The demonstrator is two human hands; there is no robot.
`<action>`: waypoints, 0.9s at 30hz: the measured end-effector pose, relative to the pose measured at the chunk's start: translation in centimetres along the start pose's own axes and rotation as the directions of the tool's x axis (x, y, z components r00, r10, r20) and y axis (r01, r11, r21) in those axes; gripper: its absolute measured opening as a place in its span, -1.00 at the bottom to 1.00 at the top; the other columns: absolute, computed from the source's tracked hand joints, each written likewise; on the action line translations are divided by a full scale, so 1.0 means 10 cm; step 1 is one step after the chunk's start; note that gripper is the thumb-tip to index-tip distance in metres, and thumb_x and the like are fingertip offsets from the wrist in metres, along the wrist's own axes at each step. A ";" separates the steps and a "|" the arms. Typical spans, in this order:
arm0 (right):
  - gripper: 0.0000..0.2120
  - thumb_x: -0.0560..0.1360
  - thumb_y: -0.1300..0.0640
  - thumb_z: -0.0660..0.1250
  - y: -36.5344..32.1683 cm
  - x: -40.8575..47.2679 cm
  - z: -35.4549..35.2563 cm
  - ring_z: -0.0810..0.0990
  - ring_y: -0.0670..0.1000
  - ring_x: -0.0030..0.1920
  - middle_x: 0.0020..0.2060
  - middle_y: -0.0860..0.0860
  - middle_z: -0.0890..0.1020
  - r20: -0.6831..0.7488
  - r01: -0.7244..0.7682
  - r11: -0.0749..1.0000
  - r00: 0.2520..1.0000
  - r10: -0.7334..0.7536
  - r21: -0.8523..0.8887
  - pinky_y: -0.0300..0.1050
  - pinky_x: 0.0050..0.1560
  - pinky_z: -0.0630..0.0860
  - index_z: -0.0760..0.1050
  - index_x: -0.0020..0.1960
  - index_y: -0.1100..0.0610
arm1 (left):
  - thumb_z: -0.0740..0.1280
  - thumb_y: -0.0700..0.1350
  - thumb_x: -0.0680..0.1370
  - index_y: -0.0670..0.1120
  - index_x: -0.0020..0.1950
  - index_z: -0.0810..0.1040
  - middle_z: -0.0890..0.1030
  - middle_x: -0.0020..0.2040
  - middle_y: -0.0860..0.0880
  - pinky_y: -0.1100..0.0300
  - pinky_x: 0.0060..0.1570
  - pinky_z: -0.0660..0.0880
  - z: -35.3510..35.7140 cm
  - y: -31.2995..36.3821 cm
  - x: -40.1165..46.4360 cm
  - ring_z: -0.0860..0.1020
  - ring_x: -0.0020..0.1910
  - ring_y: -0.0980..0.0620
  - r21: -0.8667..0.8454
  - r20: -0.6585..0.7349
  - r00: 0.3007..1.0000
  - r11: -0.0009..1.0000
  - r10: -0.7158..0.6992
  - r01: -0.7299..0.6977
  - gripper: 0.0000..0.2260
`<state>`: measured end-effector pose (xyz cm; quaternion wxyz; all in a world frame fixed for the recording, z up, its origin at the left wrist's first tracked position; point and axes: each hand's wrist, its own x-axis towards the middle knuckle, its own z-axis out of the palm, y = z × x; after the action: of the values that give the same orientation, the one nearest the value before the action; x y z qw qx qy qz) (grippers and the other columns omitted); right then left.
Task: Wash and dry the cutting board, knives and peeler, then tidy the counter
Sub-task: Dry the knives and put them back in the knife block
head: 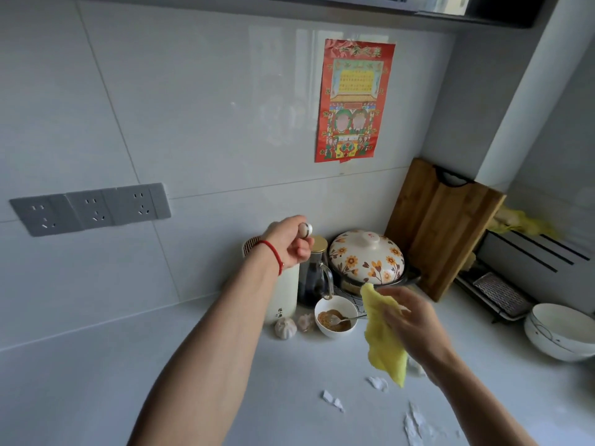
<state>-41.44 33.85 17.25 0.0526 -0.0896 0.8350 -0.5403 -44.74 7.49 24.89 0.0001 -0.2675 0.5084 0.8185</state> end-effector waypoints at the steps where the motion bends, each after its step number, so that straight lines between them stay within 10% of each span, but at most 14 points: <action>1: -0.77 0.60 0.19 0.36 -0.06 0.03 0.05 0.66 0.06 0.05 0.10 -0.04 0.65 0.020 0.019 0.999 1.000 -0.018 -0.042 0.16 0.06 0.66 0.63 0.18 -0.06 | 0.23 -0.22 0.61 -0.13 -0.33 0.38 0.42 -0.40 -0.11 0.38 -0.61 0.21 0.01 0.08 0.03 0.30 -0.60 0.11 -0.006 0.001 1.000 1.000 -0.018 0.018 -0.71; 10: -0.75 0.56 0.16 0.35 -0.27 -0.06 0.41 0.63 -0.03 -0.01 -0.02 -0.09 0.67 -0.023 0.053 0.995 0.998 -0.055 -0.086 -0.01 -0.02 0.62 0.62 0.18 -0.08 | 0.33 -0.18 0.57 -0.16 -0.05 0.36 0.41 -0.26 -0.15 0.26 -0.41 0.39 0.05 0.58 0.25 0.36 -0.44 0.03 -0.045 0.091 0.990 0.993 -0.107 0.111 -0.85; 27: -0.72 0.56 0.16 0.33 -0.25 -0.08 0.59 0.60 -0.15 -0.10 -0.03 -0.15 0.65 -0.019 0.041 0.995 0.999 -0.043 -0.096 -0.21 -0.23 0.55 0.60 0.14 -0.19 | 0.18 0.19 0.58 -0.27 0.12 0.47 0.64 -0.38 -0.17 0.20 -0.46 0.53 0.08 0.82 0.53 0.52 -0.58 0.03 0.601 -0.012 0.958 0.768 0.286 -0.222 -0.50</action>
<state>-39.29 27.73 17.07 0.0279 -0.1036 0.8584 -0.5016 -51.85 2.73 29.61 -0.0531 -0.2245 0.7694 0.5957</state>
